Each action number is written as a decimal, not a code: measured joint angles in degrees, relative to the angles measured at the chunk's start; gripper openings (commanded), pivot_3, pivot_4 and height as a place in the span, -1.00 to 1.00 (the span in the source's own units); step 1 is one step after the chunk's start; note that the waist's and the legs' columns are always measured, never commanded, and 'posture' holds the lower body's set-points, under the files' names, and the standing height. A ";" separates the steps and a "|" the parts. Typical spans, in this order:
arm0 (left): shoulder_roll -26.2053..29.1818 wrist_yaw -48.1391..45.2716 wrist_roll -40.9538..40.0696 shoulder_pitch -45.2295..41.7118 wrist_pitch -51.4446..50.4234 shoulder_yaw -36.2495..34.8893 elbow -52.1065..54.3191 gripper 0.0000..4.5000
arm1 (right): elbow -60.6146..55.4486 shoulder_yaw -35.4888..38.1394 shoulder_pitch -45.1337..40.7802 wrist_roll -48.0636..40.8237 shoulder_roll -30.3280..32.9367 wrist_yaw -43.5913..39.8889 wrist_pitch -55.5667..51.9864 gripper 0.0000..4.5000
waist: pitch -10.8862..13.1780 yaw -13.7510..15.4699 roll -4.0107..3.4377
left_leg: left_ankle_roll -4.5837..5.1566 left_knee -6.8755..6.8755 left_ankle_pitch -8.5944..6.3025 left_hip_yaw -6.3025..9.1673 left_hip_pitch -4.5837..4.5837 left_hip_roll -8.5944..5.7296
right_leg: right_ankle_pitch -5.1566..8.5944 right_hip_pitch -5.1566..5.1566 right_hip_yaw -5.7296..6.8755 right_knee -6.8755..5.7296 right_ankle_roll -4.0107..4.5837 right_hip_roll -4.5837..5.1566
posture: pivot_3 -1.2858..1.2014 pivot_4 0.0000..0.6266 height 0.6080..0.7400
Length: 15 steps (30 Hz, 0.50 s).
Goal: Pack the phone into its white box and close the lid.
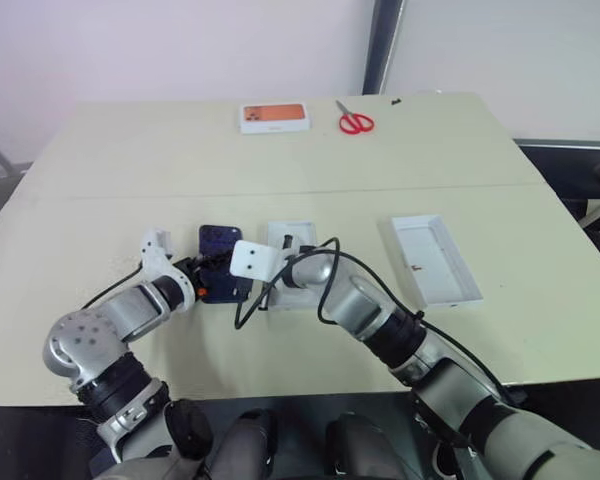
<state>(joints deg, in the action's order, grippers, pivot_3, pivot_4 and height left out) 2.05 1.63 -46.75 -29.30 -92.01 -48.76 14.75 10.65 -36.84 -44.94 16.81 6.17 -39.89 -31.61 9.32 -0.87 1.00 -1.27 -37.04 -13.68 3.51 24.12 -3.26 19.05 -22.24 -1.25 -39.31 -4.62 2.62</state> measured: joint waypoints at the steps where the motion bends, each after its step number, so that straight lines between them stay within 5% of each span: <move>1: -0.02 0.24 -0.01 -0.01 0.00 -0.40 -0.08 0.05 | 0.00 0.01 0.00 0.04 0.04 -0.02 -0.04 -1.00 | 0.00 -0.03 0.01 | -0.01 0.01 0.00 0.00 0.05 0.00 | 0.00 -0.01 0.00 0.00 0.00 0.00 | 0.03 -0.52 1.00; 15: -1.07 4.82 -2.99 -2.06 0.00 -4.30 -0.65 0.05 | -7.44 1.88 0.10 -0.75 3.02 -3.11 -3.67 -1.00 | 0.03 0.07 0.06 | -0.02 -0.03 0.01 0.01 0.21 0.01 | 0.00 -0.12 0.01 0.01 0.00 0.00 | 0.03 -0.52 1.00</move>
<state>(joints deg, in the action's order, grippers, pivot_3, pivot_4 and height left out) 0.98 6.44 -49.74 -31.36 -92.01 -53.06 14.10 3.21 -34.96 -44.84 16.05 9.19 -43.00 -35.28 9.35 -0.79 1.05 -1.29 -37.07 -13.67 3.51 24.33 -3.26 19.05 -22.36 -1.24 -39.30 -4.62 2.62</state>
